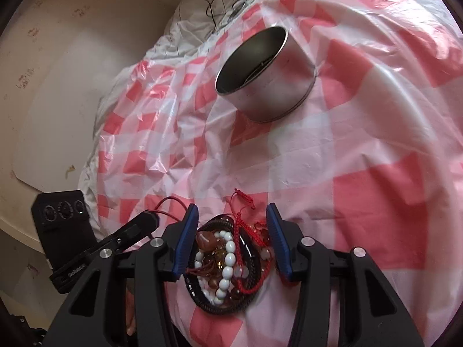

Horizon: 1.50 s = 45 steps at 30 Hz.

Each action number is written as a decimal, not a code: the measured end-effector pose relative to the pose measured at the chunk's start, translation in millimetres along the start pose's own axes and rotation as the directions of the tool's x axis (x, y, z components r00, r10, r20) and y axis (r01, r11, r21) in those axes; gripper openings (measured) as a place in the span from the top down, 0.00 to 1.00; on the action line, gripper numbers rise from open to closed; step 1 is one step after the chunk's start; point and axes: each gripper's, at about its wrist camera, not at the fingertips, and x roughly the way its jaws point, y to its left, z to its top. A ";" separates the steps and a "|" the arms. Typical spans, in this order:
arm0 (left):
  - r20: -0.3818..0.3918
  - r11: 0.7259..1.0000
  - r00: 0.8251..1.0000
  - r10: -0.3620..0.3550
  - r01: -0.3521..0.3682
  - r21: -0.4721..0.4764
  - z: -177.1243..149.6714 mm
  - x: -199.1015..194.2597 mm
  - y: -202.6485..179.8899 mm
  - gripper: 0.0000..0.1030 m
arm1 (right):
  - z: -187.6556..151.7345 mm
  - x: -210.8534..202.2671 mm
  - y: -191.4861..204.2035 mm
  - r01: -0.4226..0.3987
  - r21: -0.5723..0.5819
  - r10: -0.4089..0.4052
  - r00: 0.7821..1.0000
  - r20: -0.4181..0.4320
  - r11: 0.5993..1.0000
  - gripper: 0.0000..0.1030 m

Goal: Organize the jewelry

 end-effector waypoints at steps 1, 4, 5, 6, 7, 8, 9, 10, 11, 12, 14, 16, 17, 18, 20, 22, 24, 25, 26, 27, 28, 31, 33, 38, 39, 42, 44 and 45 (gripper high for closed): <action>0.000 1.000 1.000 0.000 0.000 -0.001 0.0 0.0 0.4 0.98 | 1.9 5.0 2.5 0.015 -0.010 -0.015 1.000 -0.018 1.000 0.58; 0.002 1.000 1.000 0.001 -0.001 -0.007 0.1 -0.4 1.9 0.98 | 2.9 14.4 5.2 0.043 -0.025 -0.045 0.998 -0.048 0.999 0.79; 0.004 1.000 1.000 0.000 0.000 -0.010 0.1 -0.8 2.4 0.98 | 2.6 14.3 3.0 0.027 -0.013 -0.028 0.999 -0.047 1.000 0.82; 0.006 1.000 1.000 0.000 0.000 -0.011 0.1 -1.1 3.2 0.98 | 1.6 13.2 1.5 0.019 -0.005 -0.019 0.999 -0.037 1.000 0.90; 0.007 1.000 1.000 0.000 0.000 -0.012 0.0 -1.5 3.2 0.98 | 0.7 10.4 0.1 0.016 0.001 -0.016 1.000 -0.018 1.000 0.91; 0.008 1.000 1.000 0.000 0.000 -0.011 -0.4 -1.9 3.0 0.98 | -0.8 5.2 -2.7 0.002 0.015 -0.002 1.000 0.009 1.000 0.92; 0.010 1.000 1.000 0.000 0.000 -0.010 -0.3 -2.5 2.6 0.98 | -2.3 1.6 -4.4 -0.016 0.026 0.015 1.000 0.026 1.000 0.93; 0.011 1.000 1.000 -0.001 0.001 -0.008 -0.3 -2.8 2.3 0.98 | -4.4 -3.0 -6.3 -0.033 0.034 0.032 0.998 0.046 0.999 0.93; 0.012 1.000 1.000 -0.002 0.003 -0.004 -0.5 -3.2 1.4 0.98 | -5.8 -6.5 -6.9 -0.049 0.040 0.046 0.997 0.062 0.998 0.93; 0.014 1.000 1.000 -0.003 0.003 0.000 -0.6 -3.7 0.5 0.98 | -8.8 -13.6 -8.3 -0.084 0.046 0.080 0.993 0.091 0.995 0.93; 0.017 1.000 1.000 -0.002 0.002 0.006 -0.9 -4.0 -1.3 0.98 | -12.5 -23.5 -8.5 -0.109 0.047 0.103 0.988 0.115 0.993 0.93; 0.014 1.000 1.000 0.001 -0.001 0.007 -1.0 -3.2 -1.8 0.98 | -12.7 -26.2 -5.9 -0.095 0.033 0.091 0.990 0.104 0.995 0.93; 0.013 1.000 1.000 0.004 -0.004 0.007 -1.3 -3.0 -1.8 0.98 | -11.9 -24.7 -4.9 -0.078 0.028 0.075 0.993 0.087 0.997 0.93; 0.012 1.000 1.000 0.005 -0.005 0.008 -1.4 -3.0 -1.9 0.98 | -10.4 -21.3 -5.6 -0.060 0.033 0.058 0.996 0.062 0.998 0.92; 0.011 1.000 1.000 0.007 -0.007 0.008 -1.8 -2.8 -1.8 0.98 | -6.0 -14.1 -6.6 -0.028 0.043 0.027 0.999 0.027 0.999 0.64; 0.010 1.000 1.000 0.010 -0.010 0.007 -1.9 -2.6 -1.8 0.98 | -1.1 -7.9 -4.6 -0.017 0.034 0.017 1.000 0.005 0.999 0.50; 0.010 1.000 1.000 0.009 -0.009 0.008 -2.0 -2.4 -1.7 0.98 | 4.4 1.5 -0.9 -0.013 0.022 0.014 0.999 -0.036 1.000 0.50; 0.010 1.000 1.000 0.009 -0.009 0.008 -1.8 -2.6 -1.7 0.98 | 6.5 6.7 0.8 -0.011 0.018 0.012 0.998 -0.060 1.000 0.50; 0.011 1.000 1.000 0.007 -0.007 0.006 -1.8 -2.7 -1.6 0.98 | 9.7 13.5 2.9 -0.007 0.014 0.008 0.996 -0.090 1.000 0.50; 0.012 1.000 1.000 0.006 -0.006 0.004 -2.0 -2.8 -1.4 0.98 | 11.1 17.4 3.5 -0.004 0.013 0.005 0.994 -0.105 1.000 0.51; 0.012 1.000 1.000 0.005 -0.005 0.002 -1.9 -2.7 -1.3 0.98 | 12.6 21.3 3.9 -0.003 0.015 0.005 0.993 -0.119 1.000 0.53; 0.016 1.000 1.000 0.002 -0.002 -0.001 -2.0 -3.3 -0.8 0.98 | 16.6 30.0 -0.6 -0.026 0.047 0.032 0.989 -0.142 0.999 0.78; 0.018 1.000 1.000 0.001 -0.001 -0.004 -1.8 -3.5 0.0 0.98 | 15.6 32.4 -5.6 -0.040 0.065 0.049 0.989 -0.137 0.997 0.88; 0.021 1.000 1.000 0.000 0.000 -0.006 -1.3 -4.7 0.7 0.98 | 4.9 18.9 -15.9 -0.086 0.090 0.090 0.995 -0.048 0.992 0.95; 0.021 1.000 1.000 0.000 0.000 -0.005 -1.3 -4.6 0.8 0.98 | 3.5 14.8 -17.3 -0.103 0.099 0.107 0.994 -0.027 0.990 0.95; 0.023 1.000 1.000 -0.002 0.002 -0.007 -1.0 -5.0 0.5 0.98 | -2.0 -2.4 -22.9 -0.172 0.128 0.166 0.985 0.055 0.977 0.96; 0.025 1.000 1.000 -0.005 0.005 -0.006 -1.0 -5.4 0.1 0.98 | -4.8 -14.0 -24.3 -0.204 0.138 0.191 0.976 0.100 0.969 0.96; 0.027 1.000 1.000 -0.006 0.006 -0.004 -0.8 -5.9 -0.4 0.98 | -6.1 -19.6 -24.1 -0.218 0.139 0.203 0.972 0.116 0.966 0.96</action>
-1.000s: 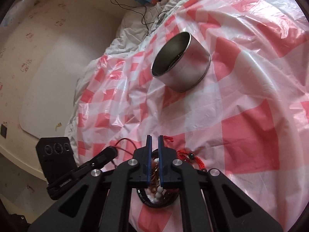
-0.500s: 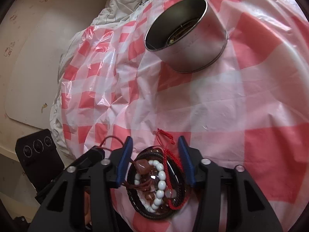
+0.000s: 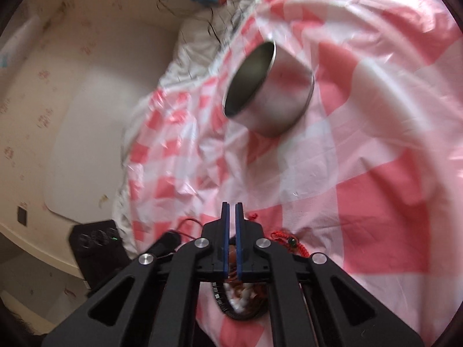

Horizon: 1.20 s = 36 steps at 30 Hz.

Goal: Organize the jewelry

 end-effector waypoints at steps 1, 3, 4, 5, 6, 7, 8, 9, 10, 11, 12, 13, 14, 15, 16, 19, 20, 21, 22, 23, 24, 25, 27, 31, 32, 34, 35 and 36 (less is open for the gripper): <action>-0.001 1.000 1.000 0.000 0.000 0.003 -0.2 0.2 -0.5 0.98 | -0.1 -3.2 1.5 -0.010 -0.004 0.010 1.000 -0.004 1.000 0.96; -0.003 1.000 1.000 0.004 -0.004 0.006 -0.1 0.1 -1.4 0.98 | 0.0 -1.6 6.2 0.023 -0.033 -0.025 0.999 -0.042 0.999 0.96; -0.003 1.000 1.000 0.004 -0.004 0.007 -0.2 0.2 -1.5 0.98 | 0.8 1.0 6.6 0.042 -0.032 -0.044 0.997 -0.058 0.999 0.95; -0.003 1.000 1.000 0.005 -0.005 0.007 -0.2 0.1 -1.7 0.98 | 1.6 5.8 5.9 0.059 -0.026 -0.061 0.995 -0.084 0.998 0.94; -0.002 1.000 1.000 0.006 -0.006 0.006 -0.2 0.2 -1.8 0.98 | 3.4 11.3 3.5 0.088 -0.017 -0.089 0.990 -0.112 0.996 0.83; -0.001 1.000 1.000 0.006 -0.006 0.005 -0.4 0.1 -1.8 0.98 | 4.5 14.0 2.2 0.105 -0.015 -0.106 0.988 -0.117 0.994 0.63; -0.001 1.000 1.000 0.007 -0.007 0.004 -0.4 -0.2 -1.4 0.98 | 7.1 18.2 1.6 0.119 -0.018 -0.121 0.984 -0.130 0.993 0.62; 0.000 1.000 1.000 0.007 -0.007 0.002 -0.4 -0.4 -1.3 0.98 | 6.8 21.0 1.2 0.115 -0.022 -0.117 0.983 -0.143 0.993 0.62; 0.000 1.000 1.000 0.007 -0.007 0.001 -0.4 -0.5 -1.1 0.98 | 8.5 24.1 2.3 0.124 -0.029 -0.127 0.980 -0.154 0.992 0.61; 0.000 1.000 1.000 0.006 -0.006 0.001 -0.6 -0.3 -0.9 0.98 | 9.9 28.4 4.2 0.132 -0.038 -0.136 0.977 -0.164 0.991 0.61; 0.000 1.000 1.000 0.006 -0.006 0.001 -0.6 -0.3 -0.9 0.98 | 11.2 34.3 6.4 0.135 -0.048 -0.142 0.972 -0.186 0.990 0.61; 0.000 1.000 1.000 0.006 -0.006 0.001 -0.7 -0.3 -0.9 0.98 | 11.4 40.5 8.5 0.144 -0.060 -0.154 0.967 -0.204 0.988 0.61; 0.000 1.000 1.000 0.005 -0.005 0.002 -0.6 -0.4 -0.8 0.98 | 11.7 47.5 11.7 0.157 -0.082 -0.172 0.959 -0.226 0.984 0.61; 0.001 1.000 1.000 0.004 -0.004 0.003 -0.7 -0.6 -0.8 0.98 | 10.6 51.5 13.0 0.163 -0.097 -0.181 0.954 -0.237 0.982 0.66; 0.001 1.000 1.000 0.004 -0.004 0.003 -0.7 -0.9 -0.8 0.98 | 9.7 56.3 14.1 0.171 -0.112 -0.194 0.949 -0.247 0.979 0.75; 0.004 1.000 1.000 0.003 -0.003 -0.001 -0.8 -2.1 -0.4 0.98 | 9.3 65.0 15.1 0.194 -0.143 -0.225 0.942 -0.250 0.970 0.92; 0.006 1.000 1.000 0.002 -0.002 -0.004 -0.6 -2.6 0.3 0.98 | 9.1 65.4 14.6 0.200 -0.148 -0.231 0.942 -0.243 0.969 0.96; 0.007 1.000 1.000 0.001 -0.001 -0.006 -0.3 -2.8 0.7 0.98 | 9.8 63.4 14.5 0.213 -0.155 -0.244 0.944 -0.224 0.965 0.96; 0.008 1.000 1.000 0.002 -0.002 -0.008 -0.4 -2.8 0.9 0.98 | 10.1 61.2 14.1 0.213 -0.156 -0.243 0.947 -0.210 0.965 0.96; 0.009 1.000 1.000 0.002 -0.002 -0.009 -0.3 -3.2 1.0 0.98 | 10.2 58.3 14.0 0.212 -0.153 -0.240 0.951 -0.195 0.965 0.96; 0.009 1.000 1.000 0.002 -0.002 -0.010 0.0 -3.1 1.2 0.98 | 10.3 55.1 13.8 0.208 -0.150 -0.234 0.955 -0.183 0.967 0.96; 0.009 1.000 1.000 0.002 -0.002 -0.011 0.0 -3.1 1.2 0.98 | 10.3 51.3 13.7 0.201 -0.144 -0.224 0.960 -0.169 0.969 0.96; 0.009 1.000 1.000 0.004 -0.004 -0.011 0.1 -3.1 1.7 0.98 | 10.0 43.1 13.6 0.177 -0.127 -0.195 0.970 -0.143 0.976 0.96; 0.013 1.000 1.000 0.006 -0.006 -0.013 0.0 -3.8 2.2 0.98 | 6.7 19.5 11.7 0.086 -0.071 -0.091 0.993 -0.076 0.994 0.96; 0.014 1.000 1.000 0.007 -0.006 -0.013 -0.1 -3.9 2.1 0.98 | 6.0 15.3 10.7 0.071 -0.060 -0.075 0.995 -0.066 0.996 0.96; 0.014 1.000 1.000 0.008 -0.007 -0.012 -0.1 -3.8 2.0 0.98 | 3.4 4.2 7.7 0.025 -0.030 -0.026 0.999 -0.036 0.999 0.96; 0.015 1.000 1.000 0.007 -0.007 -0.010 -0.2 -4.1 1.7 0.98 | 2.9 0.7 6.9 0.014 -0.021 -0.015 1.000 -0.026 1.000 0.96; 0.016 1.000 1.000 0.005 -0.005 -0.010 -0.1 -4.7 1.8 0.98 | 1.9 -4.2 5.5 -0.009 -0.007 0.009 1.000 -0.013 1.000 0.96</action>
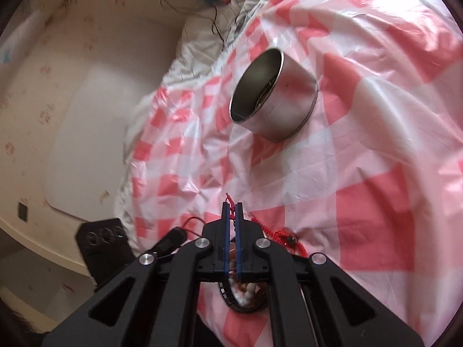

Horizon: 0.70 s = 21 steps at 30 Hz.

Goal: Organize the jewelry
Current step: 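Carry the red-string bracelet to the tin and open the right tool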

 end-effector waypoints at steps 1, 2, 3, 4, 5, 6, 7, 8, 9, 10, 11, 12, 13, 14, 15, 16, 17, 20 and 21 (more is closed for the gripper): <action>0.005 1.000 1.000 -0.005 0.005 0.002 0.1 -1.2 -0.4 0.98 | -1.1 -5.5 -0.5 -0.025 0.010 0.024 1.000 0.018 1.000 0.96; 0.011 1.000 1.000 -0.010 0.010 0.004 0.1 -2.6 -1.0 0.98 | -2.3 -11.2 -0.2 -0.042 0.018 0.041 0.999 0.035 0.999 0.96; 0.018 1.000 1.000 -0.015 0.015 0.006 0.3 -4.0 -1.7 0.98 | -3.7 -16.9 0.4 -0.063 0.021 0.062 0.997 0.053 0.998 0.96; 0.029 1.000 0.999 -0.026 0.025 0.010 0.6 -6.5 -2.9 0.98 | -4.7 -21.3 1.6 -0.077 0.021 0.076 0.995 0.068 0.997 0.96; 0.050 0.999 0.998 -0.043 0.042 0.023 1.1 -10.8 -5.3 0.98 | -6.1 -26.9 2.9 -0.088 0.019 0.086 0.993 0.083 0.996 0.96; 0.062 0.998 0.997 -0.051 0.050 0.032 1.5 -13.2 -7.7 0.98 | -7.6 -33.6 5.3 -0.104 0.016 0.102 0.990 0.100 0.994 0.96; 0.080 0.997 0.995 -0.066 0.062 0.048 1.8 -16.9 -11.1 0.98 | -8.2 -36.9 8.2 -0.114 0.014 0.112 0.988 0.109 0.993 0.96; 0.089 0.996 0.993 -0.076 0.071 0.057 2.1 -19.3 -13.8 0.98 | -9.0 -42.7 11.4 -0.123 0.007 0.121 0.985 0.124 0.992 0.96; 0.101 0.994 0.990 -0.094 0.088 0.063 2.6 -22.3 -16.3 0.98 | -9.0 -46.7 13.7 -0.129 0.001 0.128 0.983 0.131 0.992 0.96; 0.112 0.992 0.988 -0.111 0.104 0.067 3.7 -24.9 -18.7 0.98 | -8.9 -51.1 16.7 -0.140 -0.005 0.139 0.980 0.140 0.990 0.96; 0.119 0.991 0.986 -0.120 0.112 0.072 4.9 -26.6 -21.0 0.98 | -8.5 -55.1 19.4 -0.145 -0.011 0.145 0.978 0.150 0.989 0.96; 0.127 0.989 0.983 -0.132 0.123 0.076 7.2 -28.9 -23.0 0.98 | -8.3 -58.3 20.9 -0.152 -0.016 0.153 0.975 0.159 0.988 0.96; 0.131 0.988 0.981 -0.145 0.135 0.079 11.7 -29.4 -25.7 0.98 | -7.0 -62.0 21.8 -0.158 -0.019 0.159 0.974 0.163 0.987 0.96; 0.131 0.987 0.980 -0.150 0.140 0.079 15.9 -28.9 -27.6 0.98 | -5.7 -65.3 22.7 -0.160 -0.023 0.162 0.973 0.166 0.987 0.96; 0.130 0.986 0.980 -0.153 0.143 0.081 21.3 -27.8 -30.8 0.98 | -4.3 -66.6 23.5 -0.162 -0.026 0.164 0.972 0.170 0.986 0.96; 0.131 0.986 0.979 -0.155 0.145 0.084 27.0 -26.7 -33.8 0.98 | -2.8 -68.0 23.6 -0.166 -0.028 0.168 0.971 0.173 0.986 0.96; 0.134 0.984 0.978 -0.160 0.148 0.096 36.5 -24.6 -39.9 0.98 | -1.4 -69.2 23.7 -0.169 -0.029 0.171 0.969 0.176 0.985 0.96; 0.151 0.979 0.973 -0.175 0.155 0.131 58.5 -18.4 -56.8 0.98 | 5.7 -70.5 25.0 -0.184 -0.036 0.187 0.965 0.186 0.982 0.96; 0.156 0.978 0.971 -0.179 0.158 0.138 63.0 -17.1 -60.2 0.98 | 8.6 -70.1 25.7 -0.188 -0.037 0.192 0.963 0.188 0.981 0.96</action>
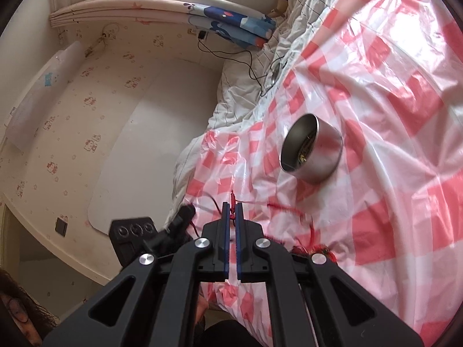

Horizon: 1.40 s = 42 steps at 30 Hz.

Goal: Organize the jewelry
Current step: 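Carry the red-string bracelet to the tin and open the right tool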

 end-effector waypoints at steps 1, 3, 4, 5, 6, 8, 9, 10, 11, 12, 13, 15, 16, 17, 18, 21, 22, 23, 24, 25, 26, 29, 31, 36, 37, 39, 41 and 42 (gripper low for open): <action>0.008 1.000 1.000 -0.003 0.003 0.008 6.9 6.8 -2.4 0.98 | 3.1 1.5 0.8 -0.007 -0.001 0.007 1.000 0.003 1.000 0.96; 0.013 1.000 1.000 0.000 -0.001 0.014 15.2 18.9 -3.3 0.98 | 11.6 6.7 3.1 -0.022 -0.007 0.022 1.000 0.012 1.000 0.96; 0.014 1.000 1.000 0.006 -0.006 0.014 19.1 26.4 -2.0 0.98 | 15.7 9.6 4.1 -0.029 -0.008 0.029 0.999 0.016 1.000 0.96; 0.014 1.000 1.000 0.009 -0.009 0.010 22.6 33.2 0.9 0.98 | 21.6 13.9 5.9 -0.040 -0.011 0.040 0.999 0.022 0.999 0.96; 0.016 1.000 1.000 0.014 -0.014 0.007 25.3 37.9 2.4 0.98 | 26.5 18.0 7.0 -0.046 -0.014 0.047 0.999 0.025 0.999 0.96; 0.021 1.000 0.999 0.031 -0.031 0.000 32.8 51.2 9.3 0.98 | 36.2 27.0 7.3 -0.058 -0.015 0.059 0.998 0.031 0.998 0.96; 0.022 0.999 0.999 0.034 -0.034 -0.003 36.2 55.4 11.1 0.98 | 39.7 30.6 6.4 -0.061 -0.014 0.061 0.998 0.032 0.998 0.96; 0.025 0.999 0.999 0.042 -0.041 -0.010 38.7 61.2 15.5 0.98 | 44.5 36.9 4.4 -0.061 -0.013 0.061 0.998 0.033 0.998 0.96; 0.027 0.999 0.998 0.049 -0.049 -0.017 39.8 64.4 19.9 0.98 | 47.7 39.8 3.6 -0.060 -0.011 0.060 0.998 0.034 0.998 0.96; 0.029 0.998 0.998 0.057 -0.056 -0.024 40.7 68.5 24.4 0.98 | 51.9 45.7 0.2 -0.058 -0.006 0.058 0.998 0.035 0.998 0.96; 0.028 0.998 0.998 0.063 -0.062 -0.031 41.1 72.1 28.6 0.98 | 55.7 50.8 -3.1 -0.056 -0.002 0.056 0.998 0.036 0.998 0.96; 0.020 0.995 0.996 0.085 -0.084 -0.052 40.9 82.0 41.0 0.98 | 63.6 59.9 -7.9 -0.035 -0.006 0.035 0.999 0.042 0.999 0.96; 0.006 0.993 0.995 0.097 -0.097 -0.066 40.2 88.6 48.9 0.98 | 66.1 64.0 -10.6 -0.026 -0.008 0.026 0.999 0.040 1.000 0.96; -0.007 0.992 0.995 0.103 -0.103 -0.074 40.1 93.9 54.9 0.98 | 69.9 69.5 -12.5 -0.010 -0.011 0.011 0.999 0.039 1.000 0.96; -0.027 0.991 0.994 0.110 -0.111 -0.079 39.5 99.8 60.6 0.98 | 73.5 76.0 -15.1 0.020 -0.024 -0.020 0.999 0.038 0.999 0.96; -0.114 0.981 0.979 0.171 -0.179 -0.068 35.9 117.7 74.0 0.97 | 78.6 94.4 -20.8 0.126 -0.076 -0.125 0.992 0.026 0.989 0.95; -0.127 0.978 0.974 0.189 -0.198 -0.063 34.1 118.9 76.8 0.97 | 79.0 100.5 -24.1 0.176 -0.090 -0.175 0.984 0.019 0.980 0.95; -0.146 0.974 0.966 0.213 -0.222 -0.053 32.8 119.6 79.0 0.95 | 79.7 108.0 -29.4 0.240 -0.098 -0.240 0.971 0.007 0.966 0.95; -0.149 0.971 0.962 0.228 -0.237 -0.044 31.6 118.5 80.2 0.90 | 78.7 111.7 -34.2 0.277 -0.098 -0.278 0.961 0.000 0.956 0.84; -0.147 0.966 0.957 0.249 -0.256 -0.032 31.2 115.6 80.1 0.87 | 77.9 113.2 -37.5 0.300 -0.097 -0.301 0.954 -0.002 0.949 0.60; -0.138 0.961 0.952 0.272 -0.276 -0.014 31.2 110.3 78.1 0.78 | 75.0 111.4 -38.1 0.315 -0.106 -0.315 0.949 0.012 0.943 0.53; -0.099 0.948 0.943 0.319 -0.317 0.033 31.5 92.4 68.8 0.59 | 64.4 100.9 -29.1 0.320 -0.158 -0.317 0.947 0.044 0.934 0.51; -0.090 0.942 0.938 0.335 -0.330 0.058 30.1 81.2 63.5 0.55 | 54.1 89.6 -21.8 0.322 -0.182 -0.319 0.947 0.049 0.929 0.45; -0.116 0.940 0.933 0.341 -0.337 0.053 22.1 53.3 58.3 0.51 | 15.4 57.1 -11.4 0.357 -0.222 -0.357 0.933 0.038 0.908 0.36; -0.131 0.941 0.932 0.339 -0.337 0.037 18.0 45.5 58.9 0.51 | 7.1 51.1 -12.4 0.348 -0.214 -0.353 0.936 0.020 0.912 0.35; -0.156 0.946 0.934 0.320 -0.325 -0.007 9.1 31.5 62.0 0.49 | -7.5 39.4 -21.0 0.278 -0.145 -0.286 0.958 -0.032 0.950 0.34; -0.168 0.946 0.936 0.309 -0.320 -0.046 1.9 19.9 64.3 0.47 | -19.9 29.3 -32.6 0.177 -0.041 -0.179 0.982 -0.060 0.983 0.28; -0.171 0.945 0.936 0.308 -0.322 -0.061 -1.6 14.6 64.4 0.46 | -27.0 24.1 -39.2 0.103 0.028 -0.101 0.993 -0.066 0.994 0.24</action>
